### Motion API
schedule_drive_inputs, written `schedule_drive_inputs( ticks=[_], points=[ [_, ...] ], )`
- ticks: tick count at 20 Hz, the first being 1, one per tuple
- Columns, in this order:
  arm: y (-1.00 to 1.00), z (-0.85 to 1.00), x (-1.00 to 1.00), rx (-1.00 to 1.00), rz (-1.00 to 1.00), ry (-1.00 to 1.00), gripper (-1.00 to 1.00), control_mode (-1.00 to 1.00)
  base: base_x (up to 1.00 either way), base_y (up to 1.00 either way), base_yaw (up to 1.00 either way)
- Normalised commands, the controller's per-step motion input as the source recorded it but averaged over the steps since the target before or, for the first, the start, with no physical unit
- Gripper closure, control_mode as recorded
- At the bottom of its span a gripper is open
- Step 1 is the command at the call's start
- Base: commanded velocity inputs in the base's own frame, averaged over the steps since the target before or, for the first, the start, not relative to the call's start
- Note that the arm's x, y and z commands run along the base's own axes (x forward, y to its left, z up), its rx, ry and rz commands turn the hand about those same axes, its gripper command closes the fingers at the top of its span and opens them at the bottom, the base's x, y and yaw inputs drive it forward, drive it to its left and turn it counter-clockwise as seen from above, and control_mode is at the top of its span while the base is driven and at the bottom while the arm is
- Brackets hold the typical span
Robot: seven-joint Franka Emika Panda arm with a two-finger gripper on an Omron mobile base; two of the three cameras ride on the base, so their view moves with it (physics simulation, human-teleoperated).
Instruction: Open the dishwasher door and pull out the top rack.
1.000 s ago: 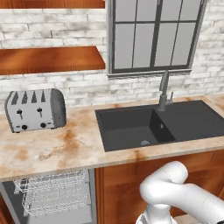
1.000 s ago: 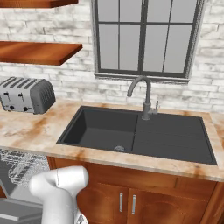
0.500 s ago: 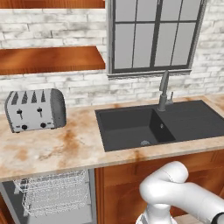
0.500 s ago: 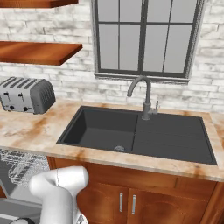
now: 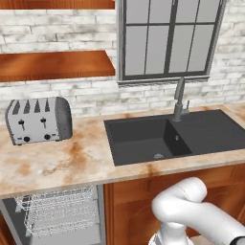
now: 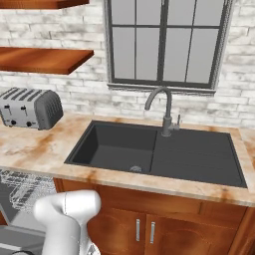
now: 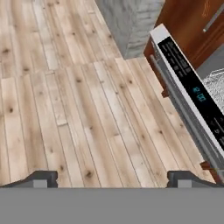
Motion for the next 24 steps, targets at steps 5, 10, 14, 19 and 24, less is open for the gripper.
schedule_drive_inputs(
  ticks=[5,10,14,19,24],
  points=[
    [0.03,1.00,0.40,-0.11,-0.34,-0.13,-1.00,-1.00,0.00,0.00,0.00],
    [-0.08,0.79,0.49,-0.11,-0.41,-0.05,-1.00,-1.00,0.00,0.00,0.00],
    [-0.38,0.03,0.53,-0.03,-0.41,-0.07,-1.00,-1.00,0.00,0.00,0.00],
    [-0.62,-0.54,0.59,0.01,-0.33,-0.03,-1.00,-1.00,0.00,0.00,0.00],
    [-0.50,-0.16,0.77,0.10,-0.28,-0.03,-1.00,-1.00,0.00,0.00,0.00]
  ],
)
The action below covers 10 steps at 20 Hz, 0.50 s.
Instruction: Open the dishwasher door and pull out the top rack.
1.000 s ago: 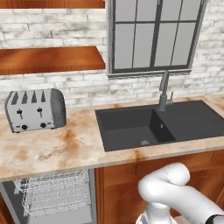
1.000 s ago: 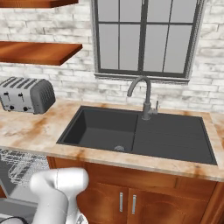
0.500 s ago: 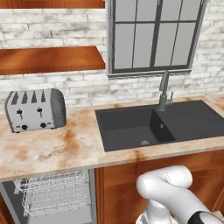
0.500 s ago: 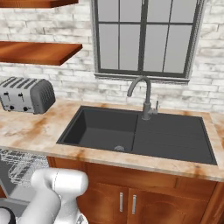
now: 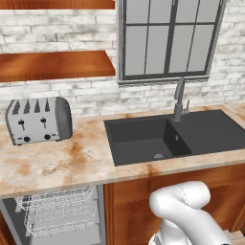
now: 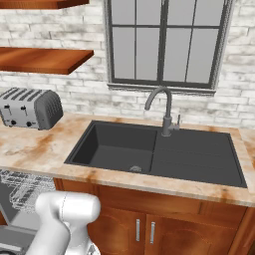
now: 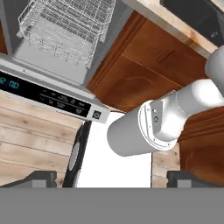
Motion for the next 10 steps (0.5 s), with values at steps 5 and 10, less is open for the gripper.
schedule_drive_inputs(
  ticks=[5,10],
  points=[
    [-0.40,0.00,0.83,0.18,-0.20,0.01,-1.00,-1.00,0.00,0.00,0.00],
    [0.02,-0.75,0.50,0.22,-0.03,0.00,-1.00,-1.00,0.00,0.00,0.00]
  ],
)
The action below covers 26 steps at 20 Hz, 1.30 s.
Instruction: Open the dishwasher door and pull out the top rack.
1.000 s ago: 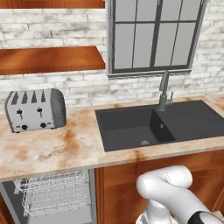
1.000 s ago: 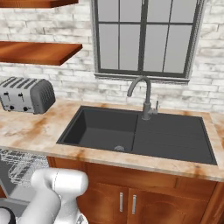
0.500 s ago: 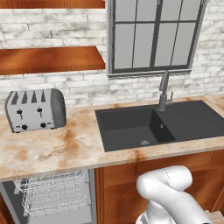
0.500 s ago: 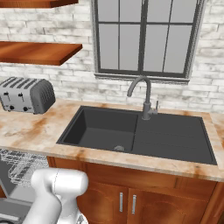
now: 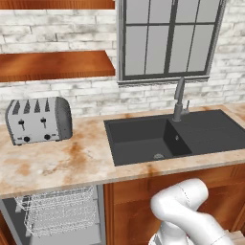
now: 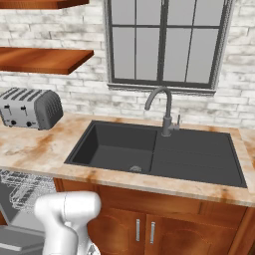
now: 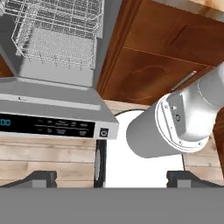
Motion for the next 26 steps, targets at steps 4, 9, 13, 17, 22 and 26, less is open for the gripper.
schedule_drive_inputs(
  ticks=[4,9,13,17,22,26],
  points=[
    [0.26,-0.87,0.37,0.22,0.01,-0.09,-1.00,-1.00,0.00,0.00,0.00],
    [0.17,-0.20,0.54,0.21,0.01,-0.11,-1.00,-1.00,0.00,0.00,0.00],
    [0.17,0.00,0.64,0.12,0.00,-0.02,-1.00,-1.00,0.00,0.00,0.00],
    [0.01,-0.07,0.50,0.07,0.00,0.00,-1.00,-1.00,0.00,0.00,0.00],
    [0.02,-0.44,0.45,0.00,0.00,-0.05,-1.00,-1.00,0.00,0.00,0.00],
    [0.12,-0.14,0.36,0.00,0.00,-0.12,-1.00,-1.00,0.00,0.00,0.00]
  ],
)
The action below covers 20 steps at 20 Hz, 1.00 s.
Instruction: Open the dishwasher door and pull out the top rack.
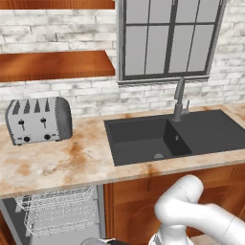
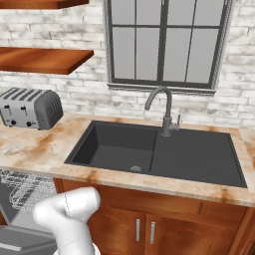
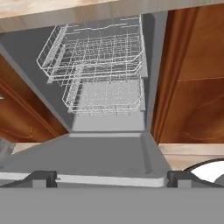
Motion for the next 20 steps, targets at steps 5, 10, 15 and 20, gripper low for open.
schedule_drive_inputs(
  ticks=[5,10,15,20],
  points=[
    [0.19,0.00,0.21,0.00,0.05,-0.12,-1.00,-1.00,0.00,0.00,0.00],
    [0.24,0.00,0.00,-0.19,0.17,-0.04,-1.00,-1.00,0.00,0.00,0.00],
    [0.08,0.02,0.00,-0.36,0.13,-0.04,-1.00,-1.00,0.00,0.00,0.00],
    [0.06,0.07,0.01,-0.42,0.04,-0.10,-1.00,-1.00,0.00,0.00,0.00]
  ],
)
